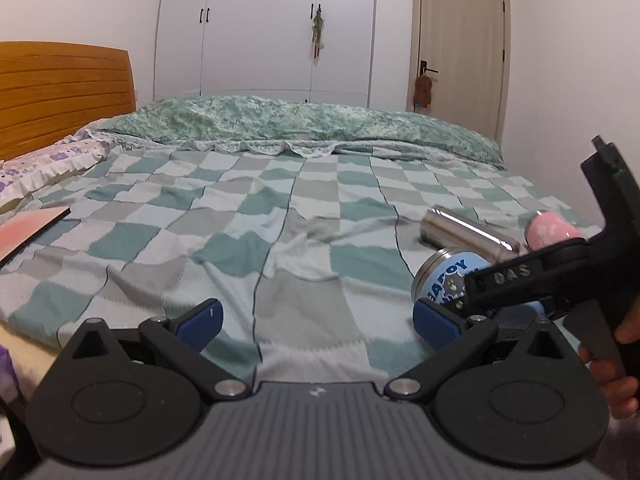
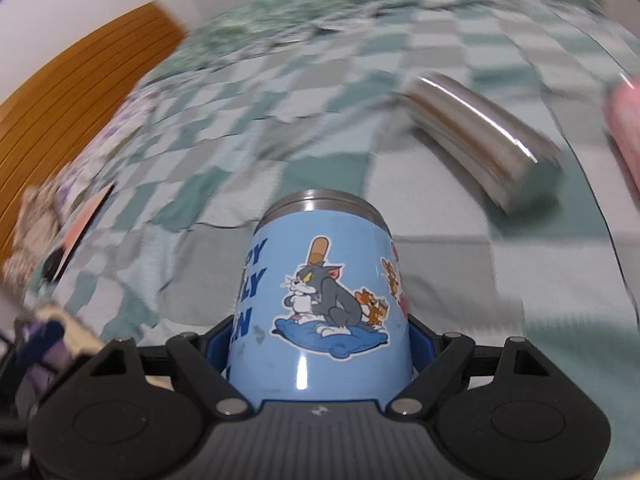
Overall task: Flip cup upright
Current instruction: 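Close the right gripper on the tumbler and lift it off the bed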
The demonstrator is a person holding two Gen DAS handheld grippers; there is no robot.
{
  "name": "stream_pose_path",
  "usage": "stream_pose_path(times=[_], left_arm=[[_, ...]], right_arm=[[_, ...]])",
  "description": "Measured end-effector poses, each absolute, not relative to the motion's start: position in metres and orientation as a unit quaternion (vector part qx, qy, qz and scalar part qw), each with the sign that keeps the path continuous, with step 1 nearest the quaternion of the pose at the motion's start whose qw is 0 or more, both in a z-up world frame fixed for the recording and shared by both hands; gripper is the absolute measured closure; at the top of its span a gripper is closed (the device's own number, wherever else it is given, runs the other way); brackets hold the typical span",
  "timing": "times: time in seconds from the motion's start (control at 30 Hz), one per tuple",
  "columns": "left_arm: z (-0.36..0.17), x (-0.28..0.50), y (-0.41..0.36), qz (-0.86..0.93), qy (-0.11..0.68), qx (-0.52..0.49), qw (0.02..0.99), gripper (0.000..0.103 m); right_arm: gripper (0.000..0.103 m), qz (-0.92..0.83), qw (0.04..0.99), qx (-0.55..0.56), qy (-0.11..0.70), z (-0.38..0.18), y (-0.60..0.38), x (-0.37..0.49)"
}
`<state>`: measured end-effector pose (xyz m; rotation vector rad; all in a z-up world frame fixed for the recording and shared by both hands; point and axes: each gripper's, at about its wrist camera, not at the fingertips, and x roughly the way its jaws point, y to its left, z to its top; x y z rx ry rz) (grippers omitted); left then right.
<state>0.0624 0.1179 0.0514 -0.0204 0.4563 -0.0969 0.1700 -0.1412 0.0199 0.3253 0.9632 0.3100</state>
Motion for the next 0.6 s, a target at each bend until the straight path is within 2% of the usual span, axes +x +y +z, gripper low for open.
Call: stream_pose_path(times=[0.4, 0.47, 0.53, 0.6], left_arm=[[0.041, 0.041, 0.115, -0.045, 0.238, -0.019, 0.970, 0.000], [0.043, 0.041, 0.113, -0.045, 0.237, -0.018, 0.970, 0.000], [0.047, 0.041, 0.107, -0.048, 0.236, -0.016, 0.970, 0.000], [0.052, 0.044, 0.096, -0.053, 0.237, -0.014, 0.970, 0.000]], right_arm=[[0.020, 0.101, 0.878, 0.164, 0.438, 0.017, -0.129, 0.154], [0.014, 0.108, 0.884, 0.139, 0.434, 0.025, -0.132, 0.152], [0.000, 0.119, 0.892, 0.132, 0.416, 0.036, -0.144, 0.146], [0.000, 0.125, 0.900, 0.134, 0.394, 0.047, -0.162, 0.141]])
